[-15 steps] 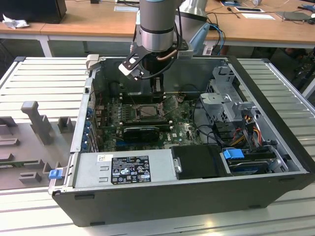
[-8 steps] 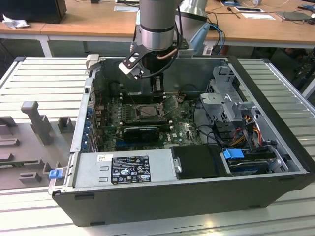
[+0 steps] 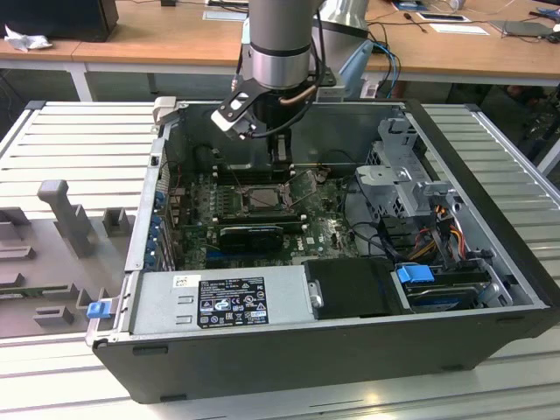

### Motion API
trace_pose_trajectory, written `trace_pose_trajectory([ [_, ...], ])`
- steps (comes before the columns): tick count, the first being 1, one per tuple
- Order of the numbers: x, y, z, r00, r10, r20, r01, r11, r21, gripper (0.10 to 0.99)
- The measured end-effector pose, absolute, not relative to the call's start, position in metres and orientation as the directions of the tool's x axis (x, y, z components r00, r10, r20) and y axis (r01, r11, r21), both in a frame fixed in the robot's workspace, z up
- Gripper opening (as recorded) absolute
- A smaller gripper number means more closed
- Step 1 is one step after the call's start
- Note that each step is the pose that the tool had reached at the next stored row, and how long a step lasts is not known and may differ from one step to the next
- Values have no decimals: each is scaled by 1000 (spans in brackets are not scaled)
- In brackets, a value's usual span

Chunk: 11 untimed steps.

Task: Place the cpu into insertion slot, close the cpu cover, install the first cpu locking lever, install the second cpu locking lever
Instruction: 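Close the cpu cover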

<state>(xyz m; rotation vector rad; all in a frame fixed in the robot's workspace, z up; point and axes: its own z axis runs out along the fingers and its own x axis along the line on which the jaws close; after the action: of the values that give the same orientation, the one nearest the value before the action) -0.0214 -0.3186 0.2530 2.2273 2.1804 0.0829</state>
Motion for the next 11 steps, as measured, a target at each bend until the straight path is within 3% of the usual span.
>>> trace_pose_trajectory([
  [11, -16, -319, 256, 21, 1000, 21, 998, -22, 50, 106],
])
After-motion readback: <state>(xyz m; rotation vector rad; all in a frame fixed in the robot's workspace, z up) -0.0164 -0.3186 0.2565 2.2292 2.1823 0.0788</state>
